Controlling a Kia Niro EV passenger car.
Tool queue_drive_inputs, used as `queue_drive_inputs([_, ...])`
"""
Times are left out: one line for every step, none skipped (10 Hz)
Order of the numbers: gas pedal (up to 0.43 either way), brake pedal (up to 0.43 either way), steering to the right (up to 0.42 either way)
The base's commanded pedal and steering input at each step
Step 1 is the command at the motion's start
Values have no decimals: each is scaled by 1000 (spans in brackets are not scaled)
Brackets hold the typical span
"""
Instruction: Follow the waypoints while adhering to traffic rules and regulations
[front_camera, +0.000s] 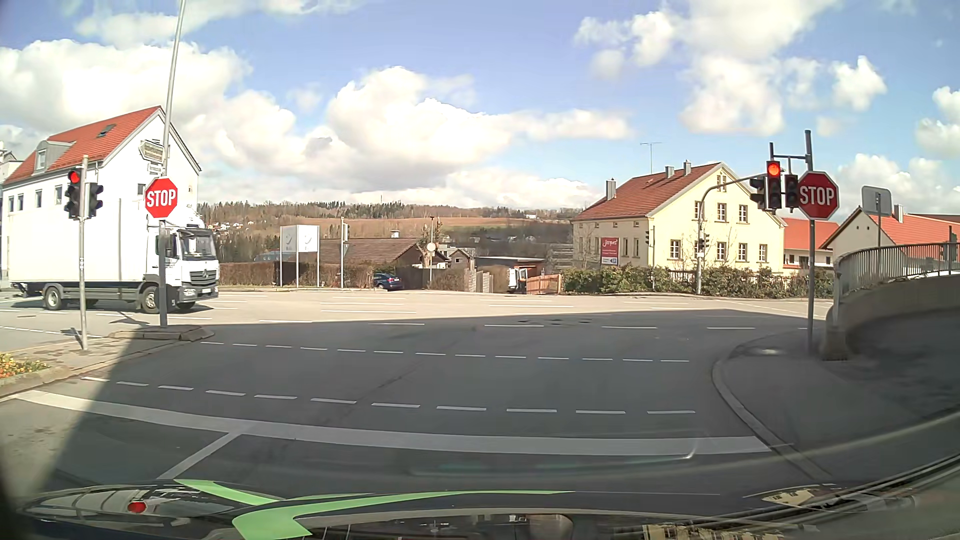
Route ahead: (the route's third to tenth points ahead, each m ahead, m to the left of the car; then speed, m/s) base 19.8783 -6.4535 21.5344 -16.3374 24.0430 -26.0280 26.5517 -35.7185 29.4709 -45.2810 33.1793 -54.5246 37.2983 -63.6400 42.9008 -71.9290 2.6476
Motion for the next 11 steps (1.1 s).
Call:
queue_drive_inputs([0, 323, 35])
queue_drive_inputs([0, 329, 36])
queue_drive_inputs([0, 329, 36])
queue_drive_inputs([0, 323, 36])
queue_drive_inputs([0, 329, 36])
queue_drive_inputs([0, 323, 35])
queue_drive_inputs([0, 323, 34])
queue_drive_inputs([0, 323, 32])
queue_drive_inputs([0, 329, 31])
queue_drive_inputs([0, 329, 30])
queue_drive_inputs([0, 335, 31])
